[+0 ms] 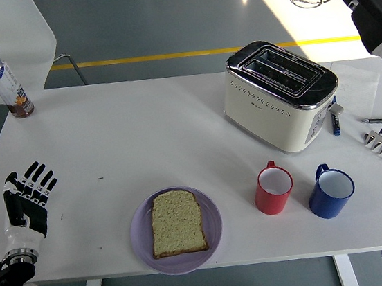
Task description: Push plate across desktop,pick up the break from the machine,place the break in the plate
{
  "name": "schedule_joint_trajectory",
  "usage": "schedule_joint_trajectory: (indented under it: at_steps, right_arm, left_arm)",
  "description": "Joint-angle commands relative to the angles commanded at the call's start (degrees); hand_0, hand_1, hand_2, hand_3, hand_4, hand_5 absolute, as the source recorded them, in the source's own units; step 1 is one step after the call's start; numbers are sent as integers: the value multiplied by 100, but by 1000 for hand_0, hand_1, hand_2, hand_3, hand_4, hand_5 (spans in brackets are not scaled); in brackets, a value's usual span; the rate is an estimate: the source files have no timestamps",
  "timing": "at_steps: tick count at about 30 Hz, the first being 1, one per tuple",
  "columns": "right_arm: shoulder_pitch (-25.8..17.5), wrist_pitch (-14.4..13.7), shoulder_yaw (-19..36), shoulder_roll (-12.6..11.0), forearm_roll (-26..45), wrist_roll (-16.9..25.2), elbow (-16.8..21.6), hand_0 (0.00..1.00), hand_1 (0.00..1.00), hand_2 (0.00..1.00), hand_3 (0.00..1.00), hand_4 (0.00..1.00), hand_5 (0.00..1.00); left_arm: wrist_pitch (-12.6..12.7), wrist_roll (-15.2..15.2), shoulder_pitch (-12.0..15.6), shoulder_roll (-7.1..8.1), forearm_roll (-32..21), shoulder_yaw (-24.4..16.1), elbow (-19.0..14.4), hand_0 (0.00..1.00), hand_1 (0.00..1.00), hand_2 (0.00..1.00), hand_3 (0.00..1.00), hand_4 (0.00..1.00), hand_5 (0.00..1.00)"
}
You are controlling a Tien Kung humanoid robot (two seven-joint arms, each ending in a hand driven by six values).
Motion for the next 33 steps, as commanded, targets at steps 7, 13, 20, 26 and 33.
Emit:
schedule_joint_trajectory:
  at_steps: [7,13,20,26,33]
  right_arm:
    - [-1065,64,670,88,459,50,-263,762,752,777,783,583,352]
    - [-1520,15,938,269,517,-56,-435,762,751,780,777,575,389]
    - [-1756,122,939,499,725,51,-854,766,752,778,776,565,431]
    - [-1943,386,974,703,562,-91,-1185,765,751,762,758,566,434]
    - [-2049,698,1076,809,348,-382,-1506,762,748,748,738,564,441]
  left_arm:
    - [0,-4,-16,0,9,-65,-19,795,774,812,721,535,998]
    - [3,-10,-48,0,8,-108,-25,795,774,812,721,536,998]
    - [16,-14,-42,0,10,-187,-37,795,773,812,721,537,998]
    - [18,-6,8,0,23,-203,-45,795,773,812,720,537,998]
    - [22,12,53,0,39,-214,-49,795,773,812,720,537,998]
